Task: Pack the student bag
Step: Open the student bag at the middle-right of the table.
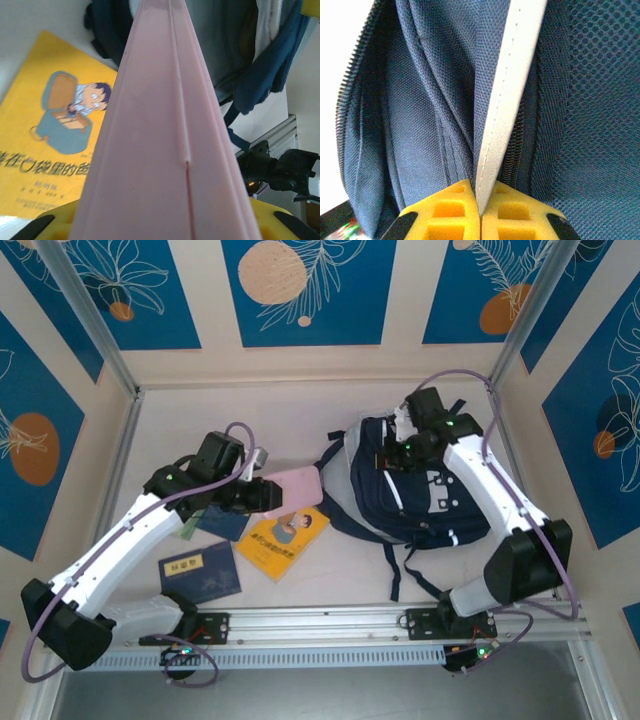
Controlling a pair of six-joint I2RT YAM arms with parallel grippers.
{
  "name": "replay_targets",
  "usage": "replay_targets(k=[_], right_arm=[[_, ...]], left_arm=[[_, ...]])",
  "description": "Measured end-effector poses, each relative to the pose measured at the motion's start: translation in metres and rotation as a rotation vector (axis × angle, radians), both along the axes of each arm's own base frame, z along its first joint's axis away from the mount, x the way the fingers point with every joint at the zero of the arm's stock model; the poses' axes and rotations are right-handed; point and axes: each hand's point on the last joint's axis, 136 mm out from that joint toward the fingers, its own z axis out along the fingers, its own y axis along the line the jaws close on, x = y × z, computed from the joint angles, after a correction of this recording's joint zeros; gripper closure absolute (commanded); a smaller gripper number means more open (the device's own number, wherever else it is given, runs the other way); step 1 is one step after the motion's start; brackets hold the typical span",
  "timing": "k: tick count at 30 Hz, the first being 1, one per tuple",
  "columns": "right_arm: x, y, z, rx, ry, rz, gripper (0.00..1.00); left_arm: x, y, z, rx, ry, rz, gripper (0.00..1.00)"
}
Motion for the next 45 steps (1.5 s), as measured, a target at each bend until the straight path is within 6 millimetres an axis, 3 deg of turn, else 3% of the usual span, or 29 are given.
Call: replay_targets(k=[6, 11, 14, 16, 18, 22, 28, 32, 36, 38, 41, 45], right_arm=[[-0.018, 0.009, 0.017, 0.237, -0.029, 0.079, 1.0], [-0.026, 0.023, 0.021, 0.312, -0.019, 0.139, 0.98], [-0.027, 0.026, 0.023, 0.326, -0.023, 0.152, 0.88], [-0.028, 0.028, 0.022, 0.33, -0.022, 0.159, 0.75], [-0.029, 0.031, 0.023, 0.332, -0.025, 0.168, 0.57], [-0.03, 0.038, 0.024, 0.312, -0.032, 0.169, 0.38], [-0.029, 0.039, 0.029, 0.165, -0.077, 0.119, 0.35], [-0.027, 0.026, 0.038, 0.075, -0.096, 0.033, 0.44], [-0.029, 0.019, 0.052, 0.046, -0.116, -0.02, 0.46], [-0.031, 0.022, 0.059, 0.037, -0.116, -0.022, 0.43], [-0.033, 0.027, 0.066, 0.018, -0.115, -0.026, 0.3], [-0.034, 0.032, 0.07, 0.009, -0.101, -0.039, 0.27]], left_arm=[[0.013, -0.02, 0.001, -0.056, 0.007, -0.035, 0.68], [0.026, -0.052, -0.005, -0.119, 0.037, -0.086, 0.72], [0.028, -0.074, -0.004, -0.163, 0.044, -0.133, 0.74], [0.025, -0.088, 0.004, -0.204, 0.034, -0.169, 0.75], [0.022, -0.095, 0.011, -0.229, 0.029, -0.181, 0.76], [0.023, -0.1, 0.016, -0.254, 0.037, -0.171, 0.77], [0.028, -0.107, 0.016, -0.277, 0.051, -0.151, 0.78], [0.029, -0.113, 0.021, -0.301, 0.038, -0.162, 0.78], [0.03, -0.117, 0.025, -0.311, 0.038, -0.167, 0.78], [0.031, -0.119, 0.027, -0.313, 0.037, -0.169, 0.78], [0.032, -0.123, 0.029, -0.32, 0.036, -0.177, 0.78], [0.033, -0.124, 0.029, -0.32, 0.035, -0.179, 0.79]])
